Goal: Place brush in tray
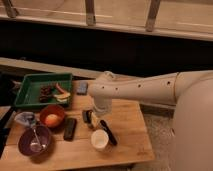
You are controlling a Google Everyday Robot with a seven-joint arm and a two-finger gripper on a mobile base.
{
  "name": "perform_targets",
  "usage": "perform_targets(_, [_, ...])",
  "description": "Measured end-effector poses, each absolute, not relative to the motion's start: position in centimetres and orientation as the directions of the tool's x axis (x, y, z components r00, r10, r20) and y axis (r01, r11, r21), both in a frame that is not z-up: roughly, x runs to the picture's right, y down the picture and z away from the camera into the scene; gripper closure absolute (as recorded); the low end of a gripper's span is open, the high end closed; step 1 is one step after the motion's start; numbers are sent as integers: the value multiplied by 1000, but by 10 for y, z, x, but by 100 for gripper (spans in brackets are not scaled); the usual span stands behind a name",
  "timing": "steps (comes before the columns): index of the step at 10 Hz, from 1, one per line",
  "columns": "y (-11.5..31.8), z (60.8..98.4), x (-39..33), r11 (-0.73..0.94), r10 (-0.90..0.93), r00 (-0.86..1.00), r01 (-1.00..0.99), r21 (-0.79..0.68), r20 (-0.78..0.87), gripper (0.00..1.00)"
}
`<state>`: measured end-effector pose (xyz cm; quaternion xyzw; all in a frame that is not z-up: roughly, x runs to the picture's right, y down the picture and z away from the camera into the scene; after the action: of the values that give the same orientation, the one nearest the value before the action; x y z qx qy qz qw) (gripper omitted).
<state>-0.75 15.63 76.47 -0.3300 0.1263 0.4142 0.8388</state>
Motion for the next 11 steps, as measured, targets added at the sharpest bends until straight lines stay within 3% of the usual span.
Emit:
perform_targets(4, [167,793,-9,410,594,608,-792,-452,-527,34])
perform_targets(6, [172,802,-6,403,580,597,-801,-442,-554,40])
perform_targets(9, [174,804,-2,407,578,591,-807,-429,-563,73])
perform_targets(11, [169,799,0,414,591,591,-807,-421,-550,87])
